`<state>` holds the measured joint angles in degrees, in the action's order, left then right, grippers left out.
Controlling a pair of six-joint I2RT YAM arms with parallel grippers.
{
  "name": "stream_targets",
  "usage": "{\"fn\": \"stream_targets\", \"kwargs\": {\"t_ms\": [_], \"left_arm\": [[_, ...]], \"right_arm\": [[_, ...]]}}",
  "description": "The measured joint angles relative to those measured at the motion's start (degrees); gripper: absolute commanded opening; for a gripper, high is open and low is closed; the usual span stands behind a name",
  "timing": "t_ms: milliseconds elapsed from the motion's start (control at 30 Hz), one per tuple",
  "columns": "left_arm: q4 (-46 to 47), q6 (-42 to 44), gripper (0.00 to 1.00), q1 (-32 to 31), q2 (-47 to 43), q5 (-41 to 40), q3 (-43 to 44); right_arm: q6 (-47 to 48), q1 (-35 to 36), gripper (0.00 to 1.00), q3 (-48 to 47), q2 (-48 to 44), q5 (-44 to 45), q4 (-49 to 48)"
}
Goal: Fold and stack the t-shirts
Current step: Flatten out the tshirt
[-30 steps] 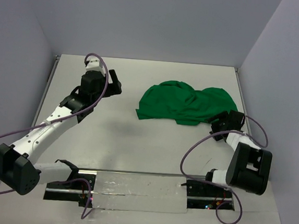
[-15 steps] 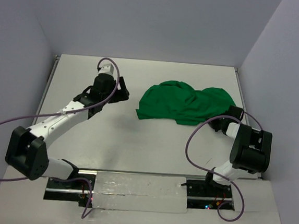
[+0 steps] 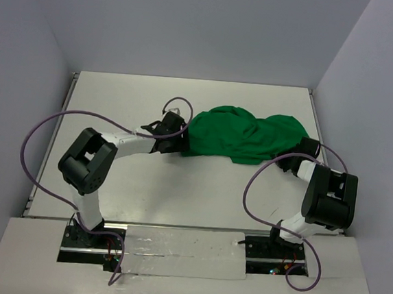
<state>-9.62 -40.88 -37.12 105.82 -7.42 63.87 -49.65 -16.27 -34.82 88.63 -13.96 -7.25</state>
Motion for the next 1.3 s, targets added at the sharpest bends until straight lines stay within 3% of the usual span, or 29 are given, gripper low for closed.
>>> {"fn": "stream_targets", "kwargs": {"t_ms": [100, 200, 300, 367, 600, 867, 1033, 1133, 1233, 1267, 1300], "left_arm": [[1.3, -0.3, 0.71, 0.3, 0.3, 0.4, 0.6], [3.1, -1.0, 0.57, 0.3, 1.7, 1.8, 1.9], [4.2, -1.5, 0.33, 0.3, 3.2, 3.4, 3.2], [4.3, -1.7, 0.11, 0.3, 3.9, 4.4, 3.9], [3.8, -1.4, 0.1, 1.2, 4.4, 10.1, 7.0], [0.0, -0.5, 0.1, 9.0, 0.9, 13.3, 11.4], [-6.6, 1.9, 0.1, 14.8, -1.6, 13.3, 26.0], [-9.6, 3.7, 0.1, 17.8, -1.9, 13.2, 40.2], [-11.5, 4.8, 0.1, 19.0, -1.7, 13.5, 55.7], [-11.2, 4.9, 0.1, 18.9, -1.8, 14.3, 59.9], [-10.2, 4.9, 0.1, 18.7, -2.0, 15.3, 63.1]], "right_arm": [[0.1, 0.1, 0.09, 0.0, -0.5, 0.0, 0.2], [0.5, 0.3, 0.09, -0.1, -1.2, 0.0, 0.9], [0.9, 0.4, 0.1, -0.1, -2.0, 0.3, 1.7], [1.2, 0.4, 0.1, -0.1, -2.6, 0.5, 2.3], [1.5, 1.2, 0.1, -1.0, -3.9, 1.2, 4.4], [2.7, 9.0, 0.1, -6.8, -6.2, 2.8, 8.5], [4.5, 17.9, 0.1, -13.9, -7.7, 3.4, 13.6], [5.7, 24.7, 0.14, -19.1, -9.6, 3.2, 16.5], [6.5, 32.4, 0.22, -21.5, -13.7, 3.9, 17.6], [6.8, 35.3, 0.35, -21.5, -15.5, 4.5, 17.8], [7.1, 38.5, 0.61, -21.2, -17.3, 5.3, 18.0]]}}
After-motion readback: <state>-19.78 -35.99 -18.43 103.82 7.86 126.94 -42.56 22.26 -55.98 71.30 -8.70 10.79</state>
